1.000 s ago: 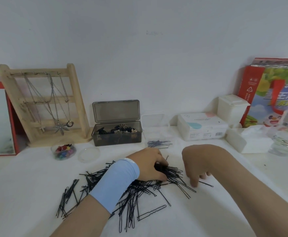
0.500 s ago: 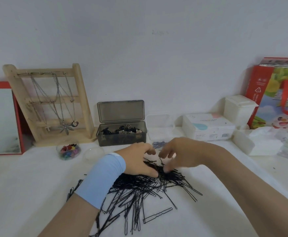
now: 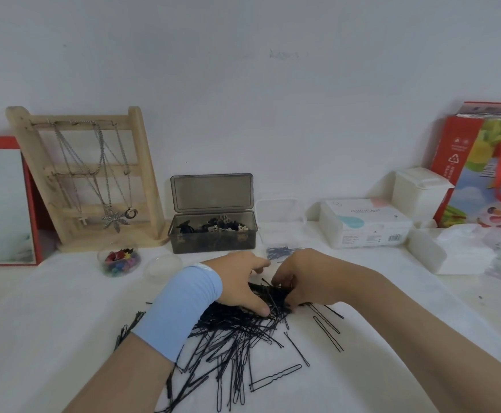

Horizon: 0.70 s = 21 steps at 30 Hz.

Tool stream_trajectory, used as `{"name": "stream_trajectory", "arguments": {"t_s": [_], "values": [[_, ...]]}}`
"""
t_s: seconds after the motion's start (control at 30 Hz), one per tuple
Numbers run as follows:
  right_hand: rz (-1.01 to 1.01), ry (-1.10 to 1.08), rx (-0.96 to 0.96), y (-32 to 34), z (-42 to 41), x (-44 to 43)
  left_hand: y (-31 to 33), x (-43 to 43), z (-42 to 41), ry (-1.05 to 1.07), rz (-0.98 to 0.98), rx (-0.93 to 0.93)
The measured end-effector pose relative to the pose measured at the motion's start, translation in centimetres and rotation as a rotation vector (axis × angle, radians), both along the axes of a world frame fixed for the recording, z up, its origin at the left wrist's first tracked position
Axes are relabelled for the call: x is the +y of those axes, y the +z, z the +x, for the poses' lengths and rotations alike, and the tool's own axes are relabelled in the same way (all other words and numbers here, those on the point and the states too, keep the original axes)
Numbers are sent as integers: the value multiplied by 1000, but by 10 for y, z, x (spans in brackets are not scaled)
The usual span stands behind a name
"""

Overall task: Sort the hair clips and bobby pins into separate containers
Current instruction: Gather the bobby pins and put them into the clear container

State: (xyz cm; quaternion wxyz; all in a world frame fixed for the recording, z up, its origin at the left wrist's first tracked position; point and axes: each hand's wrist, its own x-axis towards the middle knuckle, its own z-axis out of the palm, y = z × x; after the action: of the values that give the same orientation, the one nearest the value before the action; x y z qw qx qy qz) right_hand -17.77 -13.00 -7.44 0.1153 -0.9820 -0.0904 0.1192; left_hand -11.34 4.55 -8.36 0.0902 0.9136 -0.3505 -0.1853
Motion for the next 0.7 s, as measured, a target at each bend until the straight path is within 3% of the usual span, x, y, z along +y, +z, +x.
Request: {"name": "stream_trajectory", "arguments": {"t_s": [0.2, 0.37, 0.53, 0.7], "values": [[-280, 21, 20, -1, 12, 18, -2, 1, 2, -3, -30, -32], [-269, 26, 12, -2, 17, 19, 0, 4, 4, 32, -62, -23], [-435, 72, 14, 0, 18, 23, 9, 10, 5, 36, 3, 54], [-281, 65, -67, 9, 16, 9, 18, 21, 11, 55, 98, 50]]}}
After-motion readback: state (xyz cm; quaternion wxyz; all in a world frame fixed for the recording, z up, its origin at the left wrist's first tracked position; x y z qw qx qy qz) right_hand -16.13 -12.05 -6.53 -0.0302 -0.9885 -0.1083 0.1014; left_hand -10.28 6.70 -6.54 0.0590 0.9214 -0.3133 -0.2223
